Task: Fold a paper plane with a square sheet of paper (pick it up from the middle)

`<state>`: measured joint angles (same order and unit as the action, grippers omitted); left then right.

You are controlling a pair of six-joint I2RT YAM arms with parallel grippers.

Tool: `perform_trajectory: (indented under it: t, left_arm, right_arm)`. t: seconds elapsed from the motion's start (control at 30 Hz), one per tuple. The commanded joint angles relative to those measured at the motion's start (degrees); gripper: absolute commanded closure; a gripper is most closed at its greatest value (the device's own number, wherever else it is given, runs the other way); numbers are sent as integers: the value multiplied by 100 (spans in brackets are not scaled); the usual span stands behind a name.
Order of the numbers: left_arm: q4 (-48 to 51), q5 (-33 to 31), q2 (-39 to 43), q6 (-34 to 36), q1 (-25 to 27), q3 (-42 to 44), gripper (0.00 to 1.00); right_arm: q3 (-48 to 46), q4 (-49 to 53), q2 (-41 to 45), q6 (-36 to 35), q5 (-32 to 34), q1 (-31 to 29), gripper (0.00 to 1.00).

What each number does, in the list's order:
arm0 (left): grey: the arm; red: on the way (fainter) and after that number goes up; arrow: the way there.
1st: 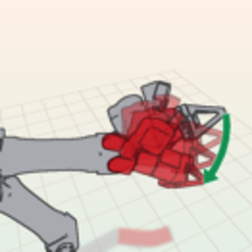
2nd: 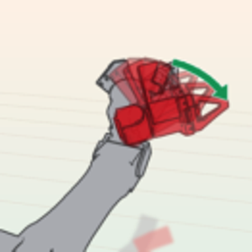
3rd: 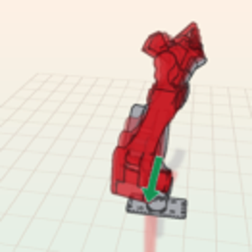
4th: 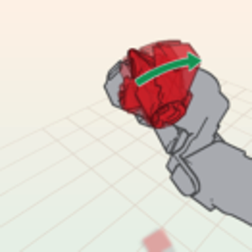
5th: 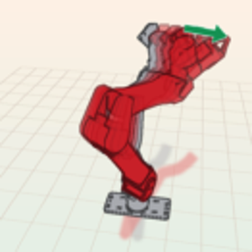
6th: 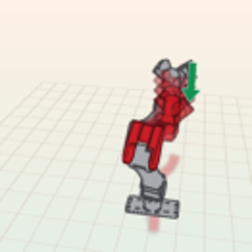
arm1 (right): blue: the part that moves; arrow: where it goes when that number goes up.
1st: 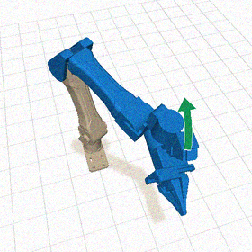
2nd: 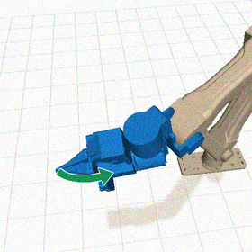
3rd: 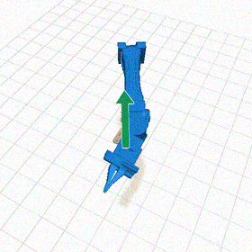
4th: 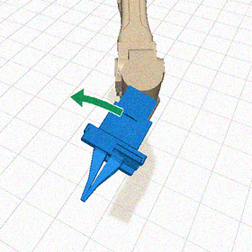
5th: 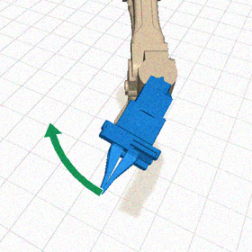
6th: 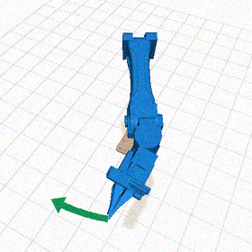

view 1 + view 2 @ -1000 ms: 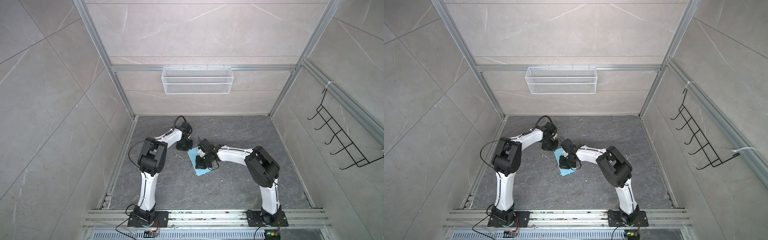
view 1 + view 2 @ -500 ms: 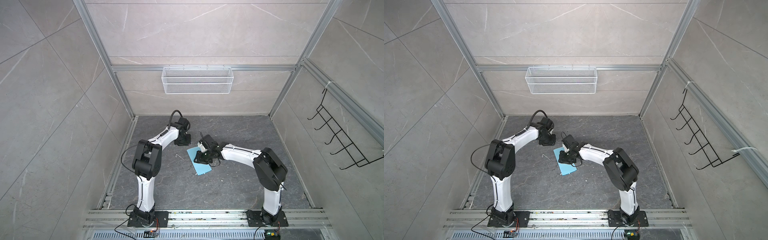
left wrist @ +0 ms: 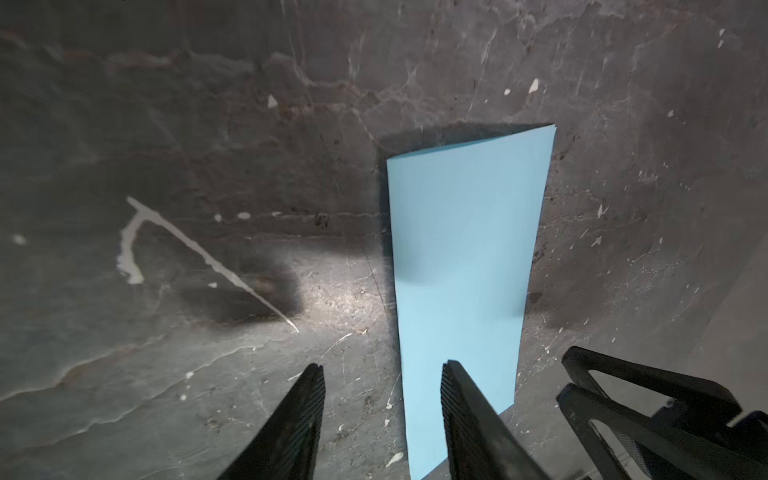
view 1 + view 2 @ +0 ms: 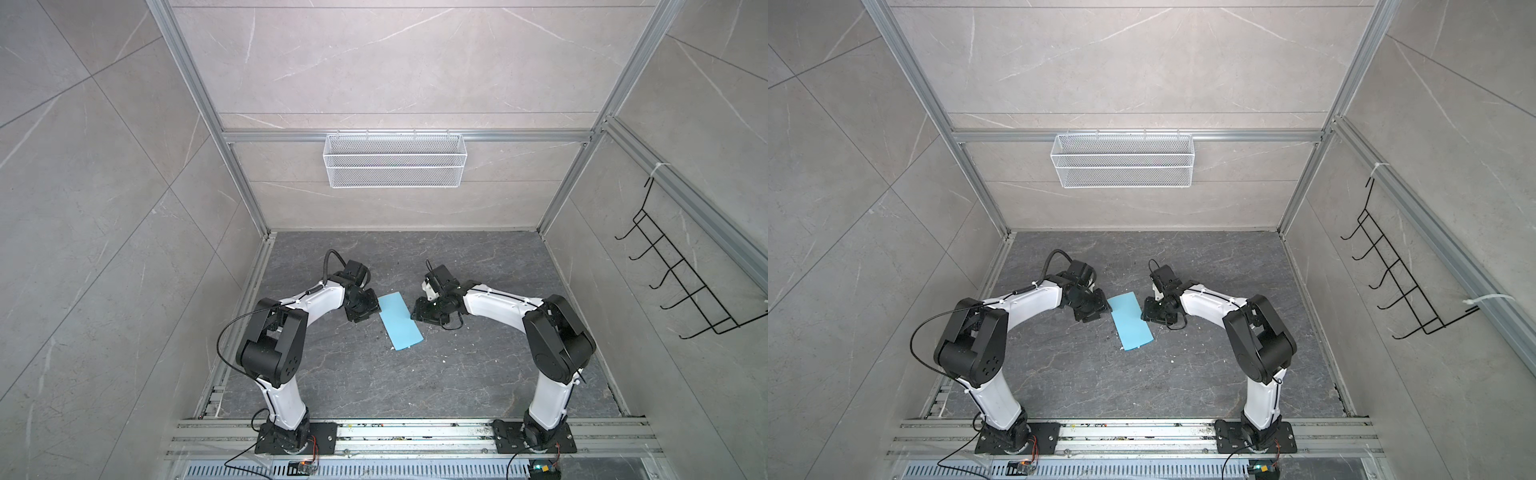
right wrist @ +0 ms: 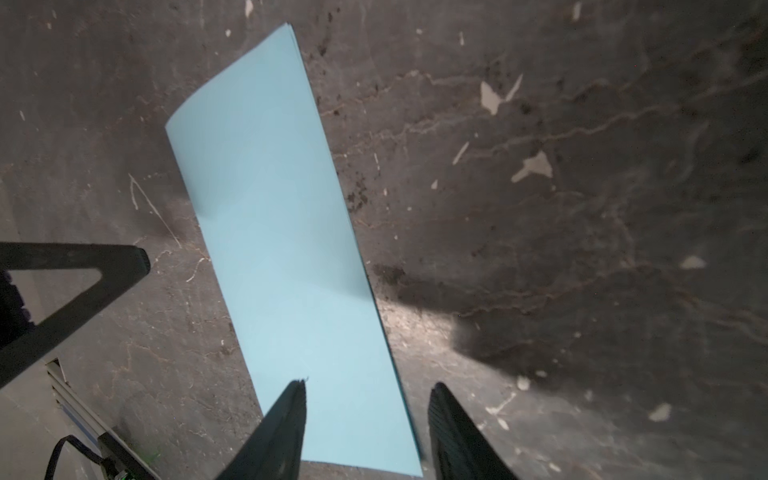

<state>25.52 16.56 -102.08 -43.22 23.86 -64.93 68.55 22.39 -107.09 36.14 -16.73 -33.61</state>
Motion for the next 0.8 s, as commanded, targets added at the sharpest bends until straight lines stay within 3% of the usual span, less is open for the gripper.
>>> perform_trajectory:
  t: [0.0,0.47,0.6,0.77]
  left_arm:
    - [-469,373,-169,-312,22,-185,50]
    - [-38,371,-1058,22,31,-883,62]
    - [-53,654,-1326,245,31,-1148,68]
    - [96,886,-1524,692,19,-1575,69]
  right_arm:
    - [-82,222,-150,-85,-45,-5,50]
    - [-540,117,-77,108,-370,-130,59]
    - [-634,38,-86,197,-500,-249,63]
    - [-753,-188,-22,363,-607,-330,64]
